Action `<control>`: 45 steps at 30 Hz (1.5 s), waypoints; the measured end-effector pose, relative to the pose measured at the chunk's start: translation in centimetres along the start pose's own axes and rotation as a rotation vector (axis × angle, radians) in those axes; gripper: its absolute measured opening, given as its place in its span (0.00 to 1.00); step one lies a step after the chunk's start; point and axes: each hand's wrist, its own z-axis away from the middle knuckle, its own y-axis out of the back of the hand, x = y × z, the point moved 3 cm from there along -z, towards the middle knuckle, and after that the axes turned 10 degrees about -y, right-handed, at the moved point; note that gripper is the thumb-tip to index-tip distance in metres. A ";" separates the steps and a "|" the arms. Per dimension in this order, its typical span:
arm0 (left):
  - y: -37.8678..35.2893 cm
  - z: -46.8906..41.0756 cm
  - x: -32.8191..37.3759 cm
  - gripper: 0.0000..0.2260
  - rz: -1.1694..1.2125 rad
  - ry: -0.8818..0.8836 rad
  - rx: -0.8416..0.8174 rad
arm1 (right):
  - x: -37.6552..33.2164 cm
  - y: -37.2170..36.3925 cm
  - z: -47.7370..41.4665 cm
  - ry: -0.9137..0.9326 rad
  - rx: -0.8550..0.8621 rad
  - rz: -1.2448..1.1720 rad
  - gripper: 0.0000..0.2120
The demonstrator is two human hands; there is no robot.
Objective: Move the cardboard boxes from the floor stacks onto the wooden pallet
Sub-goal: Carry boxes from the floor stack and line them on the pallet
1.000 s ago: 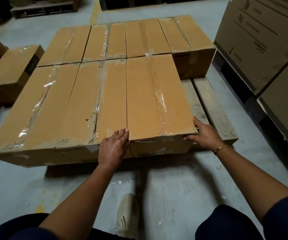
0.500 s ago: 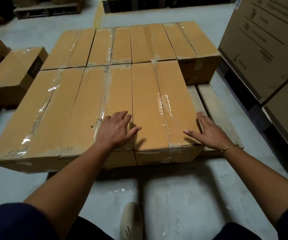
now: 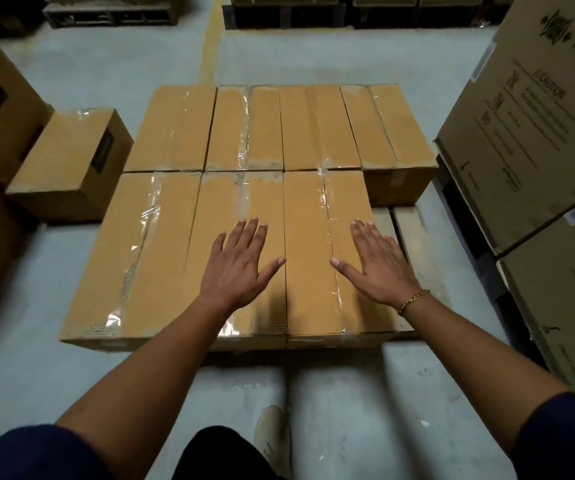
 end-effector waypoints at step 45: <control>37.8 24.4 -60.7 0.29 0.505 0.548 0.062 | -73.9 12.9 -7.5 0.043 -0.355 -0.379 0.35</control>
